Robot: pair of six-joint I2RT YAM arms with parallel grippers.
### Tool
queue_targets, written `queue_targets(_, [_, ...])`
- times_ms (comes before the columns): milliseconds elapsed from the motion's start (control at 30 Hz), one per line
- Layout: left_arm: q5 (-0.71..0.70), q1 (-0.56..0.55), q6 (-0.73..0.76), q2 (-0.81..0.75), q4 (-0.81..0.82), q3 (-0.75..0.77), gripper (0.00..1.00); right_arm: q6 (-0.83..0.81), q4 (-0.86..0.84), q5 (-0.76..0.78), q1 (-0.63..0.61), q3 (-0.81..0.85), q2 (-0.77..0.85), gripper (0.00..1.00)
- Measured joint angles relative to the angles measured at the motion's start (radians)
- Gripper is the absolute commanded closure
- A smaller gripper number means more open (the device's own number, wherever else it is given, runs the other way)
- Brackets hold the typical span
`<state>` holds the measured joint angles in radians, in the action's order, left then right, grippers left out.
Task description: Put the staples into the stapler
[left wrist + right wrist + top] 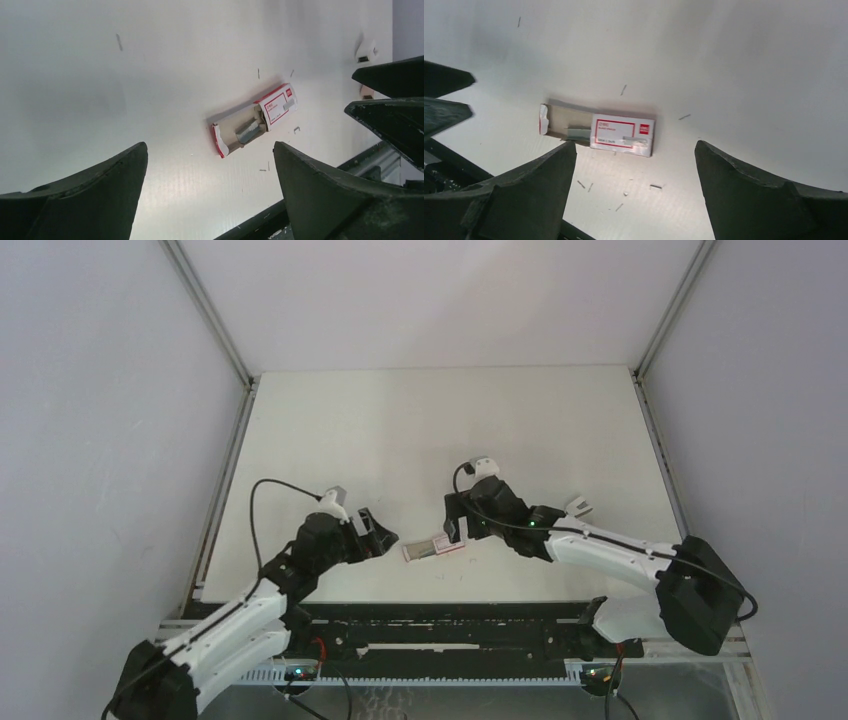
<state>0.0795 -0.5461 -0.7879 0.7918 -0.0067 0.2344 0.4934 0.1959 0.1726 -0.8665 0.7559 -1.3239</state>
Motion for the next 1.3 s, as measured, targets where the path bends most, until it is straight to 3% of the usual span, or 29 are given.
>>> queue_targets(200, [-0.093,0.015,0.061,-0.148,-0.233,0.110,0.00,-0.031,-0.006,-0.014,0.112,-0.076,0.164,0.12])
queue_targets(367, [-0.101,0.040,0.145,-0.093,-0.359,0.279,0.00,-0.022,-0.013,-0.026,0.230,-0.161,0.332,0.12])
queue_targets(533, [-0.049,0.142,0.257,0.010,-0.427,0.463,0.00,0.003,0.006,-0.086,0.415,-0.241,0.477,0.12])
queue_targets(667, [-0.018,0.214,0.324,0.074,-0.439,0.548,0.02,0.008,0.033,-0.151,0.572,-0.261,0.474,0.13])
queue_targets(933, [0.003,0.219,0.409,0.190,-0.475,0.583,0.03,0.010,0.079,-0.226,0.815,-0.280,0.402,0.17])
queue_targets(1300, [-0.027,0.220,0.517,0.192,-0.543,0.615,0.03,0.025,0.093,-0.145,0.842,-0.264,0.274,0.19])
